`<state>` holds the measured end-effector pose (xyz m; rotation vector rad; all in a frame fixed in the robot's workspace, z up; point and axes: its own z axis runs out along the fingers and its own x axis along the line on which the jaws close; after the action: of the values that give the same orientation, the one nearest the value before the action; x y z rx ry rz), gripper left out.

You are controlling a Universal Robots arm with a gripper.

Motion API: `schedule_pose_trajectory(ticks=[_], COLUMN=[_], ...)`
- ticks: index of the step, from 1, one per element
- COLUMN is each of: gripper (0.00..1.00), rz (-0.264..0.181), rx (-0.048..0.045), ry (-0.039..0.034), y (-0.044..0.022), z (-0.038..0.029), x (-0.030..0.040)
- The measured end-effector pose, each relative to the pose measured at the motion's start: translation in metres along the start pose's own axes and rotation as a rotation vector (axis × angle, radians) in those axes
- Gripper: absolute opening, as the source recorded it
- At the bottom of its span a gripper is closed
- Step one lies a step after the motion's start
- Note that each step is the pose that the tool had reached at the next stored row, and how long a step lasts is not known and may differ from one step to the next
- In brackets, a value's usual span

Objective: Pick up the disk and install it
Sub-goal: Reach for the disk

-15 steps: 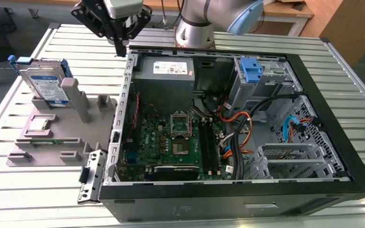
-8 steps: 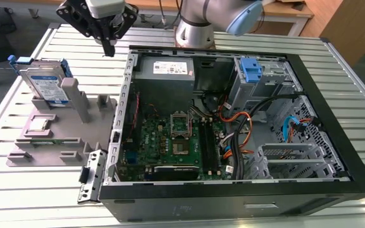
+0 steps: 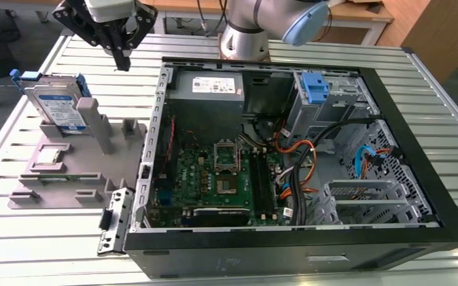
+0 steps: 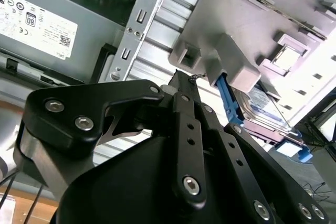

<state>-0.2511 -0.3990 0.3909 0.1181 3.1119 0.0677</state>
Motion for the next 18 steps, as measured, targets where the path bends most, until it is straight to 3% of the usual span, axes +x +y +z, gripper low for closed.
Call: schedule_pose_trajectory(ticks=[18], gripper=[0.10], rz=[0.000], rx=[0.0001], ry=[0.0000], y=[-0.0029], z=[-0.0001], x=[0.0378])
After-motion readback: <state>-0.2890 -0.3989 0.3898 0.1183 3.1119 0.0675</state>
